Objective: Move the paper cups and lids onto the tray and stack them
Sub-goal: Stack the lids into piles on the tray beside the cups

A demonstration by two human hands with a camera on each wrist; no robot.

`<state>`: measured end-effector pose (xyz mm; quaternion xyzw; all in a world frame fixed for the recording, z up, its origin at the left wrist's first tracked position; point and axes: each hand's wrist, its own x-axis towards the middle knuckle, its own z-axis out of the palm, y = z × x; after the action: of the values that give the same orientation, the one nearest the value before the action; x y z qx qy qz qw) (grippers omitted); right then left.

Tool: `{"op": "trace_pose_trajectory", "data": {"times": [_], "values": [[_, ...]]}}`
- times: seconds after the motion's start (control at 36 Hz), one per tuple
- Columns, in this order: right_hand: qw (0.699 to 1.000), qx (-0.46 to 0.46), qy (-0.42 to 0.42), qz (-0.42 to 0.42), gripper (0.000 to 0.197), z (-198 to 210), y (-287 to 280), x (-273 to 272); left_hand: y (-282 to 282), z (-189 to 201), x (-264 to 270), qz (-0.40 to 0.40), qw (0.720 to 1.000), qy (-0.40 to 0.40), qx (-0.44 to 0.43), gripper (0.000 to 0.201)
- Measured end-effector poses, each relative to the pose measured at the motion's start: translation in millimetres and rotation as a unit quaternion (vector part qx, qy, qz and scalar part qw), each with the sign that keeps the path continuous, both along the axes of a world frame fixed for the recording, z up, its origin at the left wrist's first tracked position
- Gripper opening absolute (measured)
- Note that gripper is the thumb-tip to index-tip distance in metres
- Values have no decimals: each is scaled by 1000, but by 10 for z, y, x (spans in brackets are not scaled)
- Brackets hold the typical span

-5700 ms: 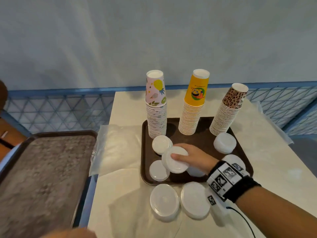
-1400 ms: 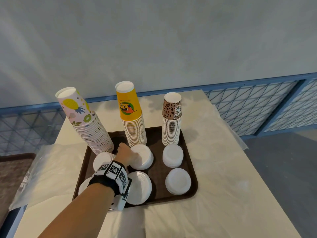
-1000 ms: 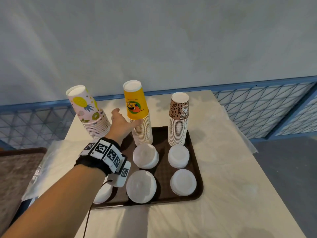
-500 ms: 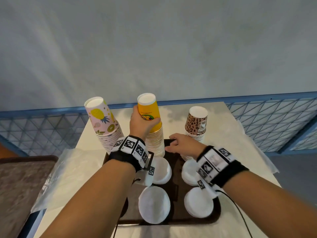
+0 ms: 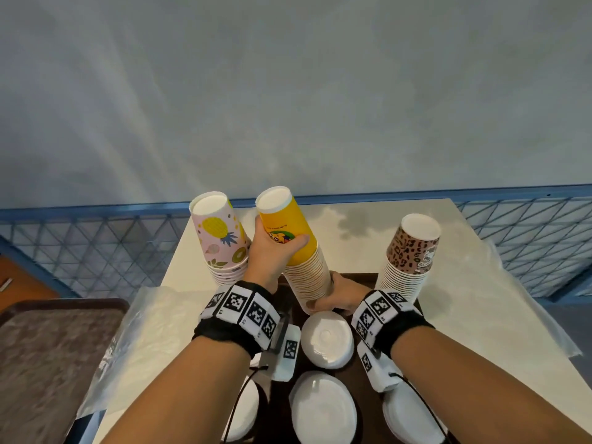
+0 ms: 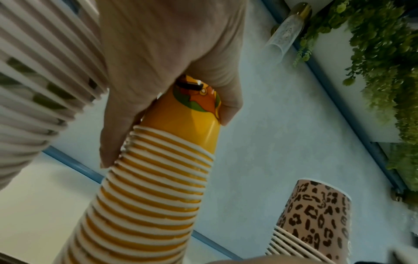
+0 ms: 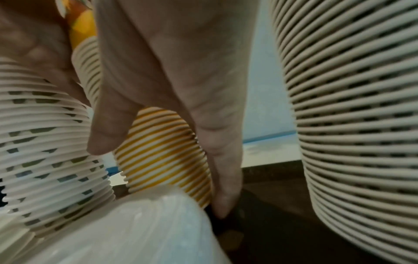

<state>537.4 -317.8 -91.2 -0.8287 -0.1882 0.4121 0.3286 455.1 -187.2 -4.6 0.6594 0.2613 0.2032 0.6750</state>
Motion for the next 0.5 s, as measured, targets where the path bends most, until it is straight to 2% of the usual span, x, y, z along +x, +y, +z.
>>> {"op": "trace_pose_trajectory", "data": {"times": [0.06,0.11,0.14,0.22,0.31,0.42,0.5], "values": [[999,30,22,-22,115,-75,25,19,12,1,-21,-12,1000,-1,0,68],[998,43,32,-38,100,-54,49,-23,14,16,-52,-29,1000,-4,-2,66],[997,55,28,-46,99,-20,59,-54,14,25,-68,-37,999,-5,-2,66],[994,81,-19,-68,107,115,69,-102,0,107,-120,-55,998,-20,16,72],[989,105,-58,-88,88,432,31,-203,-28,249,-186,-92,993,-51,56,75],[987,134,0,-88,85,780,-87,-302,-70,389,-344,-143,983,-45,103,74],[986,145,40,-66,76,983,-162,-437,-102,363,-502,-157,983,-14,98,72]]}}
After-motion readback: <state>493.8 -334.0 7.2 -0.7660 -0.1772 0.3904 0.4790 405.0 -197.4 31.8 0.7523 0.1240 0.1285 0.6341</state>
